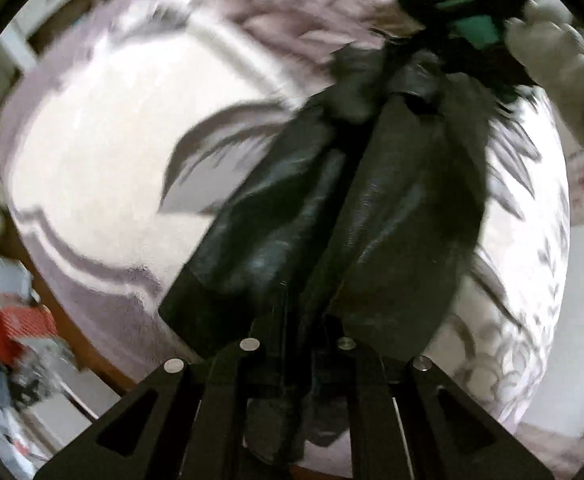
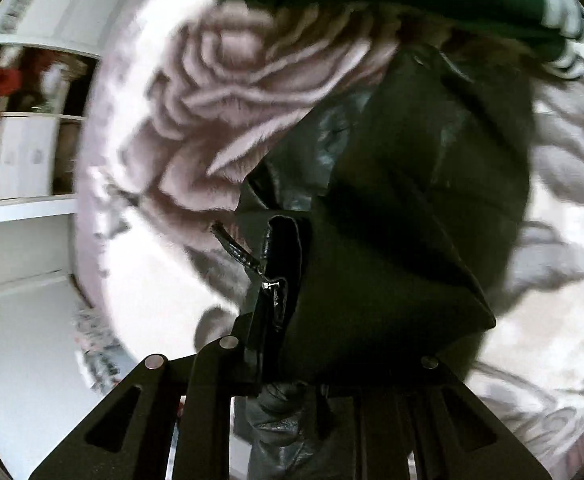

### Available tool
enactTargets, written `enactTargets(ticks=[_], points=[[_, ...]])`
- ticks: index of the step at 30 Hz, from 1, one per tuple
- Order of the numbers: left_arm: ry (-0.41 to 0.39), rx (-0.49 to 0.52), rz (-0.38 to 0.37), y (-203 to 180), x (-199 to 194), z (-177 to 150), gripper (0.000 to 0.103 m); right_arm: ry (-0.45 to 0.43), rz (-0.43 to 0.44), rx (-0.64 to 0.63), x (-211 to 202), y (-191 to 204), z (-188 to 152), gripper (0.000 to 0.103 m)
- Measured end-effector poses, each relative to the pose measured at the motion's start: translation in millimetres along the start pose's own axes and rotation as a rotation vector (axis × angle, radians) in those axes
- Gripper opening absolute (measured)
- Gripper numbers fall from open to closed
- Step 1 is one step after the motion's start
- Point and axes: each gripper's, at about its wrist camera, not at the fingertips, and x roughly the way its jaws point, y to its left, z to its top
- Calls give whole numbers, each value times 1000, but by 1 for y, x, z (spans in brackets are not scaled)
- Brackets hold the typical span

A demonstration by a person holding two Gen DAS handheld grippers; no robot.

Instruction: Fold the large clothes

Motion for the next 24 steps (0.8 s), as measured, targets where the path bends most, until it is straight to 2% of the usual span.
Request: enactTargets(ticks=[2,3,4,5,6,7,9,11,13,14,15,16,17,18,22,24], points=[[43,-27,-47,25,20,8,12,19,-59,25,27,13,7,20],[66,-56,-78,39,31,11,13,41,-52,46,38,17,10,28],[91,-81,-127,51,40,12,18,50,-34,59,42,19,12,40],[113,-101,-166,60,47,14,25,55,19,85,42,21,13,47],[130,-131,-230,72,52,14,26,56,100,104,38,21,13,62],[143,-161,-289,82,53,13,28,58,179,108,33,20,12,70],[166,-206,-364,96,51,11,32,46,289,105,14,10,8,70],[177,-222,-383,106,44,7,38,31,454,129,-8,-12,-2,70],[177,-218,-359,112,33,5,42,-2,472,164,-26,-31,-12,70],[171,-213,-355,113,27,5,42,-28,453,178,-33,-41,-18,70],[165,-208,-356,114,22,6,42,-49,416,184,-35,-48,-23,62],[161,-202,-346,114,19,10,42,-37,361,176,-29,-50,-25,40],[151,-194,-333,114,15,15,42,-14,326,166,-16,-47,-22,26],[136,-187,-326,112,11,20,42,7,308,166,-1,-44,-20,17],[82,-110,-265,88,10,49,42,74,235,95,69,-27,-3,17],[65,-80,-262,67,11,65,42,109,323,158,74,-40,1,17]])
